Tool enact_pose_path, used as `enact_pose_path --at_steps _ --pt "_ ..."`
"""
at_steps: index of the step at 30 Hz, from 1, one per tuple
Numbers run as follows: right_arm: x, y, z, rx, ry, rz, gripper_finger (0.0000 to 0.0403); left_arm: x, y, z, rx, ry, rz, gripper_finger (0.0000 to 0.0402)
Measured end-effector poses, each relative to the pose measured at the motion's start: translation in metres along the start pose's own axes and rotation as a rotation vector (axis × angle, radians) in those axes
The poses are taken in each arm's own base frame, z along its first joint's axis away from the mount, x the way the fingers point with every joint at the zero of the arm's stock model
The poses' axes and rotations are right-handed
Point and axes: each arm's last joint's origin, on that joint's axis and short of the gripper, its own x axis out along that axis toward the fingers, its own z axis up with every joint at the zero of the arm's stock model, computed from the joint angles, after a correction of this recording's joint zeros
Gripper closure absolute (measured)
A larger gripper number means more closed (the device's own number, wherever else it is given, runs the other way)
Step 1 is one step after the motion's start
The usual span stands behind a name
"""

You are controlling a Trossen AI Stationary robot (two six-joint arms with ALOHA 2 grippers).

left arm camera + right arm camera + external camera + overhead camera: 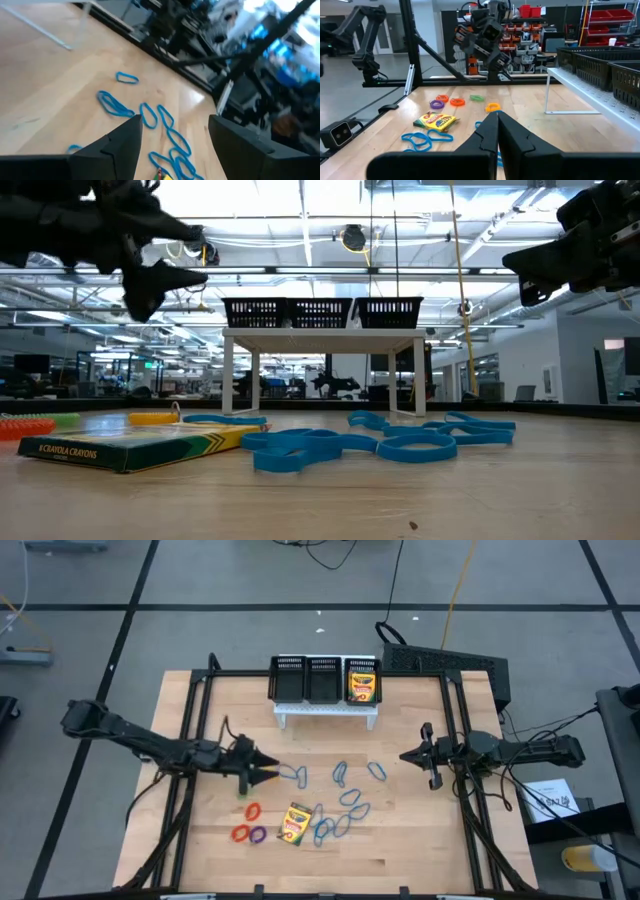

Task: Pick & Place Office Desk Supplies
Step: Put the crayon box into the right black bin

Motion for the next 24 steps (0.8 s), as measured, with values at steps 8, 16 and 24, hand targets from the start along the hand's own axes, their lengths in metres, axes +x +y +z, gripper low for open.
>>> enact_pose_path --at_steps 8,16,24 --pt "0.000 0.000 0.000 0.000 0.000 0.000 0.0403 0.041 -0.015 -0.003 0.049 0.140 0.027 0.0162" --pt "0.000 0.000 0.000 0.002 0.000 0.000 0.0403 0.071 -0.012 -0.024 -0.020 0.357 0.026 0.0162" --pt "0.000 0.000 0.000 0.004 0.000 0.000 0.0403 0.081 0.003 -0.051 -0.125 0.506 0.080 0.0163"
